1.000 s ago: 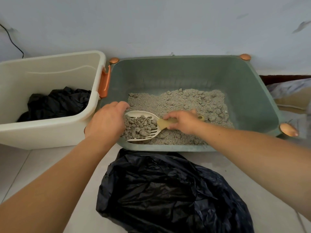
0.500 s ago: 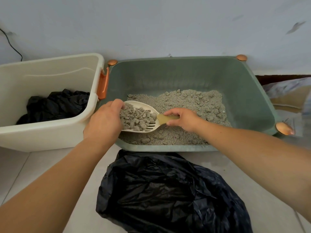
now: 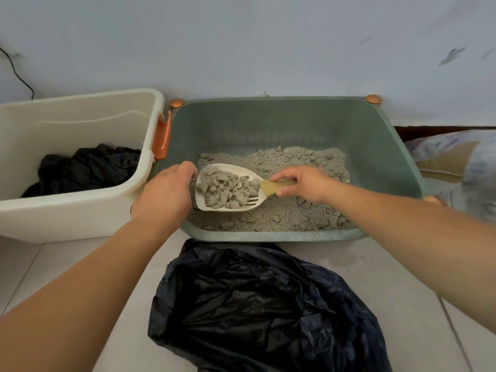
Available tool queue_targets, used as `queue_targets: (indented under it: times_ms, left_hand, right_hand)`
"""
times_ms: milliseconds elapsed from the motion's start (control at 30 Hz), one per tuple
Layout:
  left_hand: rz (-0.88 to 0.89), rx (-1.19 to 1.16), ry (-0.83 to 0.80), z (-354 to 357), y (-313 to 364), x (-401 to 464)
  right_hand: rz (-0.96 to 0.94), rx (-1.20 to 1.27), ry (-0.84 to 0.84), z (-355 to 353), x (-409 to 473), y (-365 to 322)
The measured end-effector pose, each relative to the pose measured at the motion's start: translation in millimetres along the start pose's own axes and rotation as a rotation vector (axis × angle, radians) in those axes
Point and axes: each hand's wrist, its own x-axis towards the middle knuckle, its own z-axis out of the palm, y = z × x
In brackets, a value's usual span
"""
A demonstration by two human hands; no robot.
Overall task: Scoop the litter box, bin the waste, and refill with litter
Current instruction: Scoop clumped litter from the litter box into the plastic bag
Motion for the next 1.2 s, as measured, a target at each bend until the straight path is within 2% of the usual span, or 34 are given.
queue_targets:
  times_ms: [167,467,633,800,867,967,1100,1200]
  left_hand:
    - [0.019,0.008,-0.013,-1.0,-0.1,-0.2]
    - [0.116,0.098,-0.064,-6.5,-0.7,-17.4]
    - [0.183,0.110,-0.026,-7.0,-3.1,-24.6]
    - [0.426,0.131,0.144,-7.9,-11.2,-36.6]
    - [0.553,0.156,0.162,-11.0,-12.8,-48.3]
    - [0.701,0.175,0.073,-11.0,-16.0,-62.4]
    - [0.633,0.173,-0.108,-1.5,-24.9,-80.5]
    - [0.478,0.287,-0.332,5.5,-25.4,-86.9]
  right_hand:
    - [0.037,0.062,0.045,2.6,-9.4,6.9]
    - [0.017,-0.033,0.090,-12.6,-23.8,4.1]
    - [0.009,-0.088,0.093,-19.8,-31.4,-2.0]
    - [-0.004,-0.194,0.112,-33.8,-41.4,-6.1]
    - [-0.023,-0.199,0.077,-38.7,-48.5,-8.0]
    - [-0.081,-0.283,0.018,-45.9,-58.2,-10.0]
    - [-0.205,-0.435,-0.048,-49.1,-72.2,-16.6]
    - [-0.320,-0.624,-0.105,-48.2,-84.9,-28.8]
